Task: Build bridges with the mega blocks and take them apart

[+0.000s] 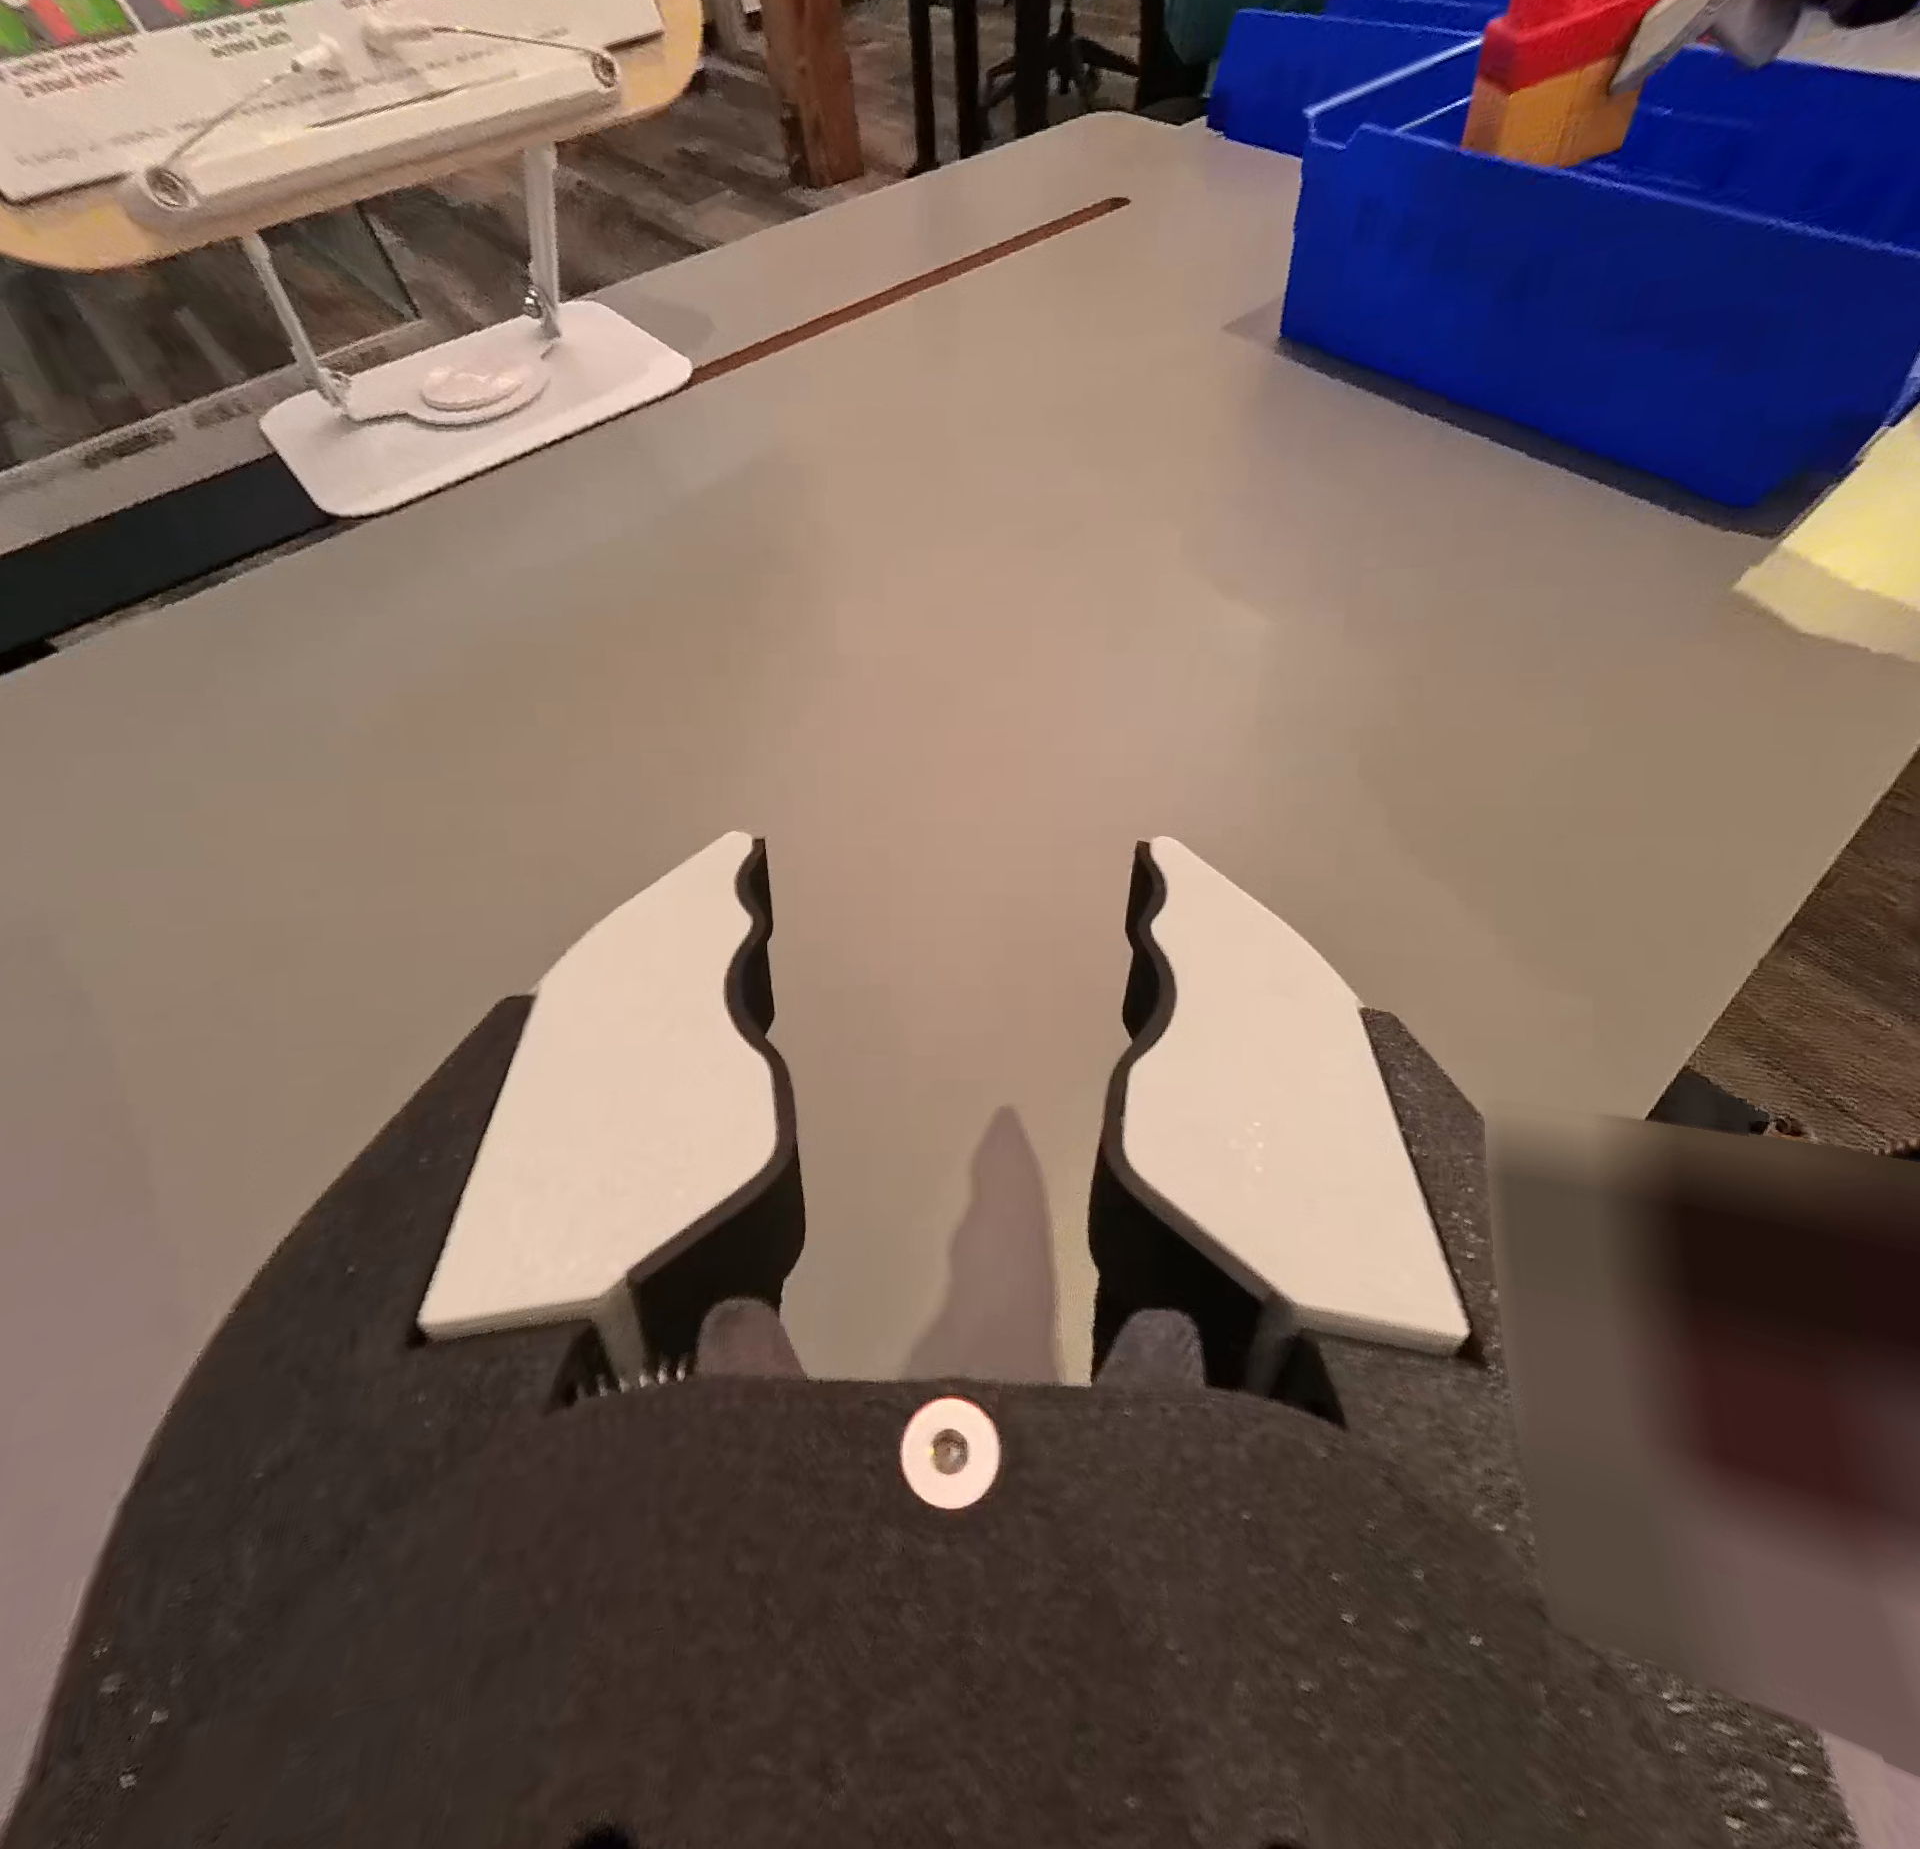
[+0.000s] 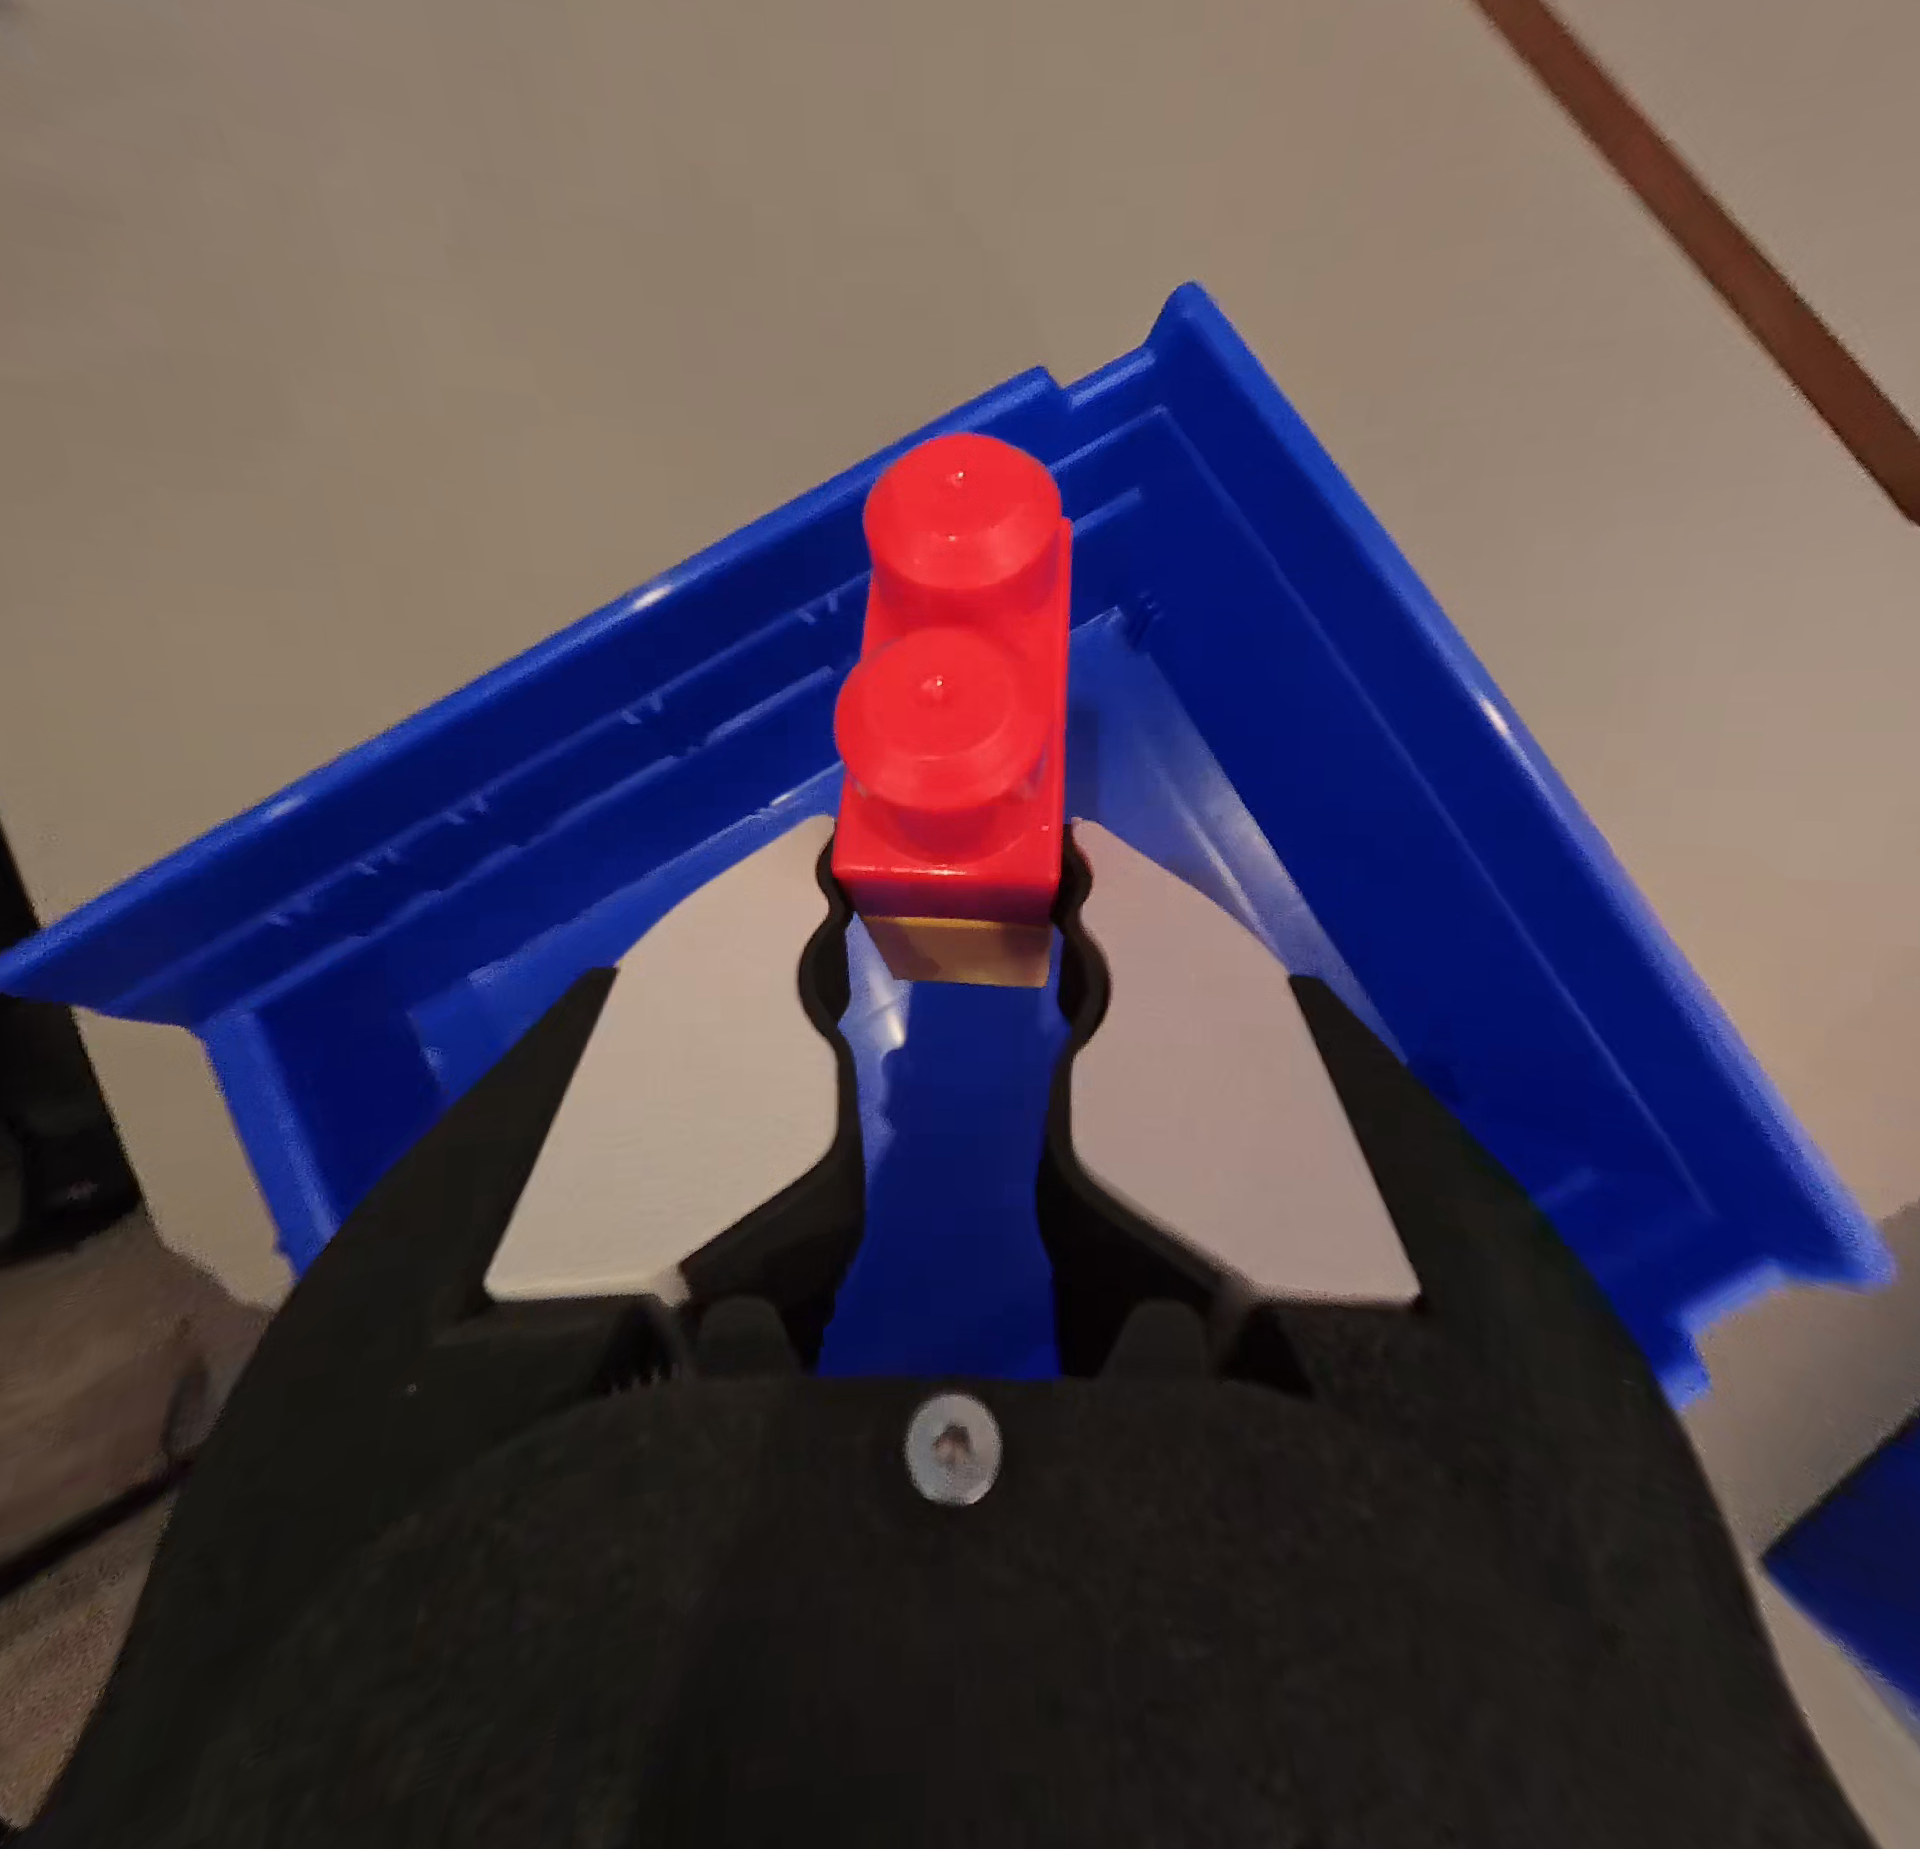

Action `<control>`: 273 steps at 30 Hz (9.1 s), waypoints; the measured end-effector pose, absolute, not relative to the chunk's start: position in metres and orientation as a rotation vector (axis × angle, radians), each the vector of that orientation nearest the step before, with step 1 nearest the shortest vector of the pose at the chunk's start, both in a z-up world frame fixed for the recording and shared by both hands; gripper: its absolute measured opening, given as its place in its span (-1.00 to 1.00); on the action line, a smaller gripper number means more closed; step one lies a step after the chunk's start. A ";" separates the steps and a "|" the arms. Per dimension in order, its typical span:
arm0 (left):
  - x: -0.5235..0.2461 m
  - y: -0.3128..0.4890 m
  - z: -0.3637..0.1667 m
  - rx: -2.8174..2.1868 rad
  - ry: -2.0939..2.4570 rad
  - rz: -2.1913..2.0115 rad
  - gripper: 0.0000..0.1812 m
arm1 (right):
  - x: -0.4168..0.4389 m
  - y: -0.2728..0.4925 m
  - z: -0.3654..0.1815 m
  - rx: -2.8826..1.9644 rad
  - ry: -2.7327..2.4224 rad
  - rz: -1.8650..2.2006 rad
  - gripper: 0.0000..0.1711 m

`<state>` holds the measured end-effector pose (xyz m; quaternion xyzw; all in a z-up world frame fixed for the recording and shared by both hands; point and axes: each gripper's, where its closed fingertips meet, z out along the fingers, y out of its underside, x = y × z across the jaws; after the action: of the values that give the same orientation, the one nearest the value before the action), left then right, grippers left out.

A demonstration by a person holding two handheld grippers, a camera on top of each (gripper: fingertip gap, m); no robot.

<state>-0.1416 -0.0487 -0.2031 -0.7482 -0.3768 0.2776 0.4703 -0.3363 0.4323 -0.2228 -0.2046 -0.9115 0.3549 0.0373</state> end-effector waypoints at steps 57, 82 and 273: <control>-0.080 -0.326 -0.158 -1.695 -1.327 1.261 -0.42 | -0.228 0.151 -0.067 -0.140 -2.099 2.279 -0.39; -0.205 -0.496 -0.264 -3.004 -0.588 0.731 -0.45 | -0.187 0.066 -0.117 -0.293 -2.300 2.385 -0.57; -0.120 -0.234 -0.128 -1.742 -0.949 0.653 -0.43 | -0.240 -0.131 -0.263 0.034 -2.657 1.719 -0.67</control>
<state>-0.1200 -0.2338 -0.1282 -0.7212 -0.3928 0.2705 0.5024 -0.2396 -0.1307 -0.2630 0.0107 -0.8395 0.5432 -0.0116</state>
